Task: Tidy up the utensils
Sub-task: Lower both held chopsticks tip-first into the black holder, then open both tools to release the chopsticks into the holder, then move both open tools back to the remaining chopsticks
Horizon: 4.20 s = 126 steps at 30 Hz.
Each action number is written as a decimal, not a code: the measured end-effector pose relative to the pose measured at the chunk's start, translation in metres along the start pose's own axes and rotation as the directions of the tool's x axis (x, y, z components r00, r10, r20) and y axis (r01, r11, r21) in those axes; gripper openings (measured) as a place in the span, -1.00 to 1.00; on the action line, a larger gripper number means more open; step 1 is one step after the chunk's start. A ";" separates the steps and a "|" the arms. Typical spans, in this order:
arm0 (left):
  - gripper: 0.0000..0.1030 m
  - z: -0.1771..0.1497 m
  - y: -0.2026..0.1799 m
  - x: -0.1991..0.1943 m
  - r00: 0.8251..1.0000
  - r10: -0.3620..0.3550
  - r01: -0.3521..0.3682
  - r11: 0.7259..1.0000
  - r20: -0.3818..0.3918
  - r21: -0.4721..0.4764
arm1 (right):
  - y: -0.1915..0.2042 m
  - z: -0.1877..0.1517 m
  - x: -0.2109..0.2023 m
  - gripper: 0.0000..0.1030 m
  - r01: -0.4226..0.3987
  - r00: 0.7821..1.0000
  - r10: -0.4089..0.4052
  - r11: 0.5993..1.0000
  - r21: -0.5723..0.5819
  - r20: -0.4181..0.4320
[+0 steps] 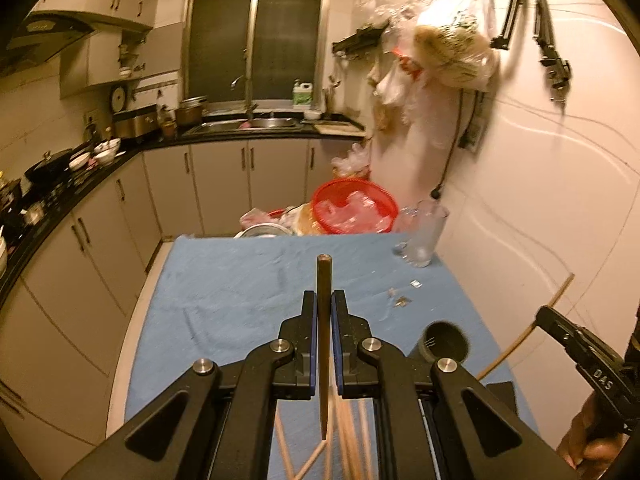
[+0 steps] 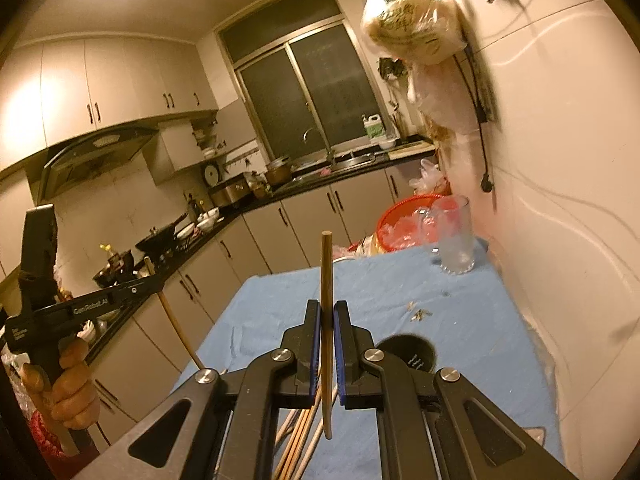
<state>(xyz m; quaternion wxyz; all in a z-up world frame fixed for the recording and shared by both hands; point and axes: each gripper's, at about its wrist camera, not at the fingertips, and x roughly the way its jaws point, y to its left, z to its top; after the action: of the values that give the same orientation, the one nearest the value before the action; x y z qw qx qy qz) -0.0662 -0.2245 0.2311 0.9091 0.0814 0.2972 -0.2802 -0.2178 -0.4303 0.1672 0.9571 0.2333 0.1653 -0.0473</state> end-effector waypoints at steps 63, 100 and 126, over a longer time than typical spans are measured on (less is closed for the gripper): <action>-0.57 0.008 -0.080 0.109 0.981 -0.147 0.139 0.988 -0.123 -0.072 | -0.088 0.020 0.056 -0.76 0.118 0.990 -0.109 0.986 0.113 -0.089; -0.25 -0.144 0.066 0.101 0.929 -0.071 0.007 0.984 -0.363 -0.176 | 0.003 -0.110 0.072 0.11 0.012 0.947 -0.014 1.000 -0.007 -0.322; -0.85 -0.153 0.032 0.188 0.868 0.041 -0.096 0.991 -0.495 -0.088 | -0.007 -0.129 0.106 -0.08 0.051 0.899 -0.053 0.999 -0.017 -0.434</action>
<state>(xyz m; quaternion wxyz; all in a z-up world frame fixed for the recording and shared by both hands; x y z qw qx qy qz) 0.0015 -0.2362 -0.0035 0.8160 0.1105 0.5306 -0.2010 -0.1576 -0.3786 0.0206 0.8952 0.2313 0.3805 -0.0194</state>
